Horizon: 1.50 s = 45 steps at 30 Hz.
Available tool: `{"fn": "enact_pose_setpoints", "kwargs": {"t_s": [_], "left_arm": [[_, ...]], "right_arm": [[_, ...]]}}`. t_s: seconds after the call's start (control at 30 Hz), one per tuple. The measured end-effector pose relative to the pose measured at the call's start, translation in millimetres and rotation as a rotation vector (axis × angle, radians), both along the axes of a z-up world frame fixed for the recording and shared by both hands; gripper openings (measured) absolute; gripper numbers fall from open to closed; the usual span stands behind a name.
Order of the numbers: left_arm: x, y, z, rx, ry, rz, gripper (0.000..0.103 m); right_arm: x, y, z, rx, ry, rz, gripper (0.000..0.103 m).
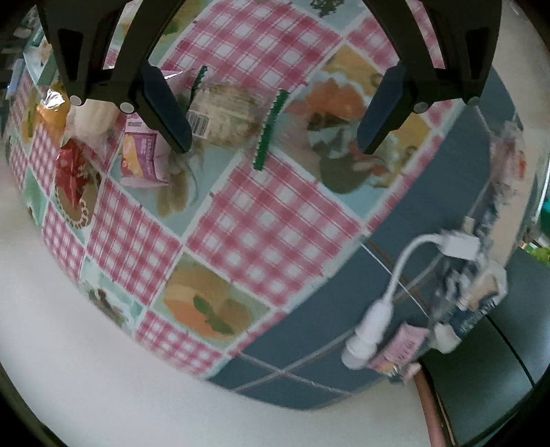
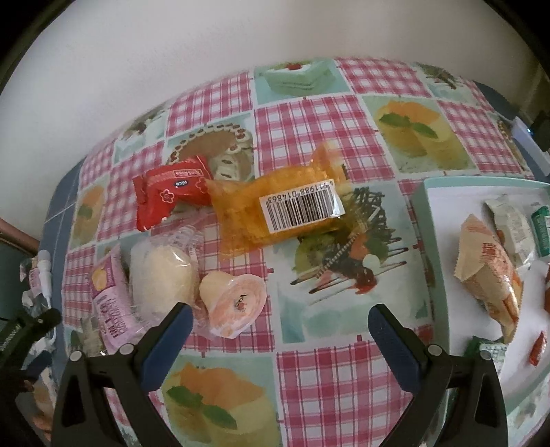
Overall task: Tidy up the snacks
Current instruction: 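Grasp the pink-lidded jelly cup with right tool while left tool grasps green-edged cake pack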
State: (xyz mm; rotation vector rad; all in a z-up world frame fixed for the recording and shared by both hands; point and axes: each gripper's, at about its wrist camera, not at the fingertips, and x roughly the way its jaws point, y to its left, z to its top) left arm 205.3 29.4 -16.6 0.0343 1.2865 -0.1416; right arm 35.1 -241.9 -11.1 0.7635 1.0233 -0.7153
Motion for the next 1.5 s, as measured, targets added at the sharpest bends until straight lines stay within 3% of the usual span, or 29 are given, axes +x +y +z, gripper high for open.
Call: {"fn": "enact_pose_setpoints", "kwargs": {"t_s": [0.3, 0.7, 0.87, 0.93, 1.07, 1.17, 1.27, 1.5], "left_arm": [[-1.8, -28.2, -31.6, 0.034, 0.053, -0.082, 0.097], [-4.5, -49.4, -43.5, 0.076, 0.058, -0.099, 0.097], [-6.6, -45.1, -44.1, 0.08, 0.059, -0.103, 0.097], [-4.6, -40.6, -46.3, 0.08, 0.057, -0.102, 0.095], [-7.4, -40.5, -43.6, 0.072, 0.065, -0.101, 0.072], [-8.9, -45.4, -44.3, 0.089, 0.059, -0.11, 0.069], [-11.4, -48.3, -43.4, 0.092, 0.056, -0.11, 0.06], [-18.7, -39.2, -33.5, 0.105, 0.045, -0.046, 0.057]], "right_arm": [[12.5, -2.4, -11.5, 0.006, 0.002, 0.018, 0.101], [34.8, 2.8, -15.9, 0.007, -0.03, 0.082, 0.074], [38.1, 6.7, -19.7, 0.003, -0.009, 0.093, 0.053], [37.1, 8.6, -19.7, 0.0, -0.005, 0.097, 0.05], [36.7, 11.2, -20.3, -0.007, 0.004, 0.113, 0.048], [32.9, 10.0, -20.9, 0.0, 0.002, 0.108, 0.048], [25.8, 8.0, -18.7, 0.003, 0.011, 0.102, 0.048], [11.9, -3.5, -19.5, 0.026, 0.019, 0.069, 0.048]]}}
